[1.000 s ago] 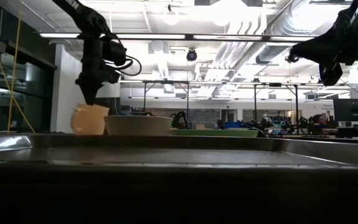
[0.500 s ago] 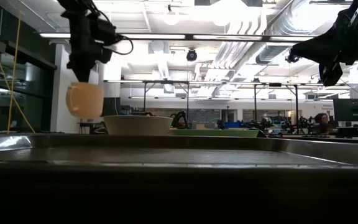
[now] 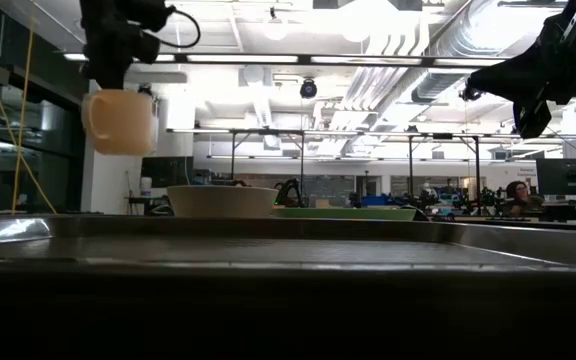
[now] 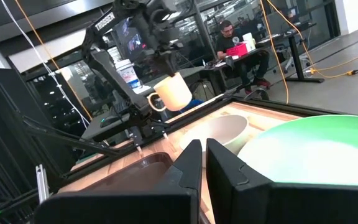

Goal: Set up tray
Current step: Put the mug on the brown serving tray

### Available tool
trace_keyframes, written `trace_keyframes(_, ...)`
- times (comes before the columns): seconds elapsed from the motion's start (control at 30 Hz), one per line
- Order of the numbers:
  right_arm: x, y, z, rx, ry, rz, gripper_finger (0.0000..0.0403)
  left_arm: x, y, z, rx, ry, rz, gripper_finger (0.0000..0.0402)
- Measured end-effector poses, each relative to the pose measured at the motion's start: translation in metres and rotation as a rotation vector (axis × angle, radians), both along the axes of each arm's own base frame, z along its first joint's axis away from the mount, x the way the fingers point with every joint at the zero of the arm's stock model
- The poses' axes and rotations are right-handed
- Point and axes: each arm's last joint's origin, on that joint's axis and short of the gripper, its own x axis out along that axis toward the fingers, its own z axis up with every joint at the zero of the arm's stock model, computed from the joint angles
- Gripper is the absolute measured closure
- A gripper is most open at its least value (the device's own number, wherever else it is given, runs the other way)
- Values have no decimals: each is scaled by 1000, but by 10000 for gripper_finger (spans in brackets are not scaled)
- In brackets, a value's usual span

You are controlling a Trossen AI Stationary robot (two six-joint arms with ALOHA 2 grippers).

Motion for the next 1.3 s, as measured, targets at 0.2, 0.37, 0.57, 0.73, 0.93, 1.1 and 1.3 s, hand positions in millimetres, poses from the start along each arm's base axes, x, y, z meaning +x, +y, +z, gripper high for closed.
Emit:
trace_keyframes(0.2,0,0,0,0,0,0,402,5,-14,3,-10,-14,-15,389)
trace_keyframes(0.37,0,0,0,0,0,0,402,11,-20,3,0,-15,-39,389)
trace_keyframes(0.57,0,0,0,-9,3,-1,402,18,-30,3,18,0,-56,389)
trace_keyframes(0.73,0,0,0,-25,8,6,402,27,-41,3,26,-15,-94,389)
trace_keyframes(0.93,1,2,-1,-39,20,75,402,37,-58,4,14,-34,-139,389)
trace_keyframes(1.1,1,3,-5,-53,60,95,402,43,-75,4,4,-42,-167,389)
trace_keyframes(1.3,1,3,-5,-110,76,91,402,50,-92,5,-11,-77,-191,390)
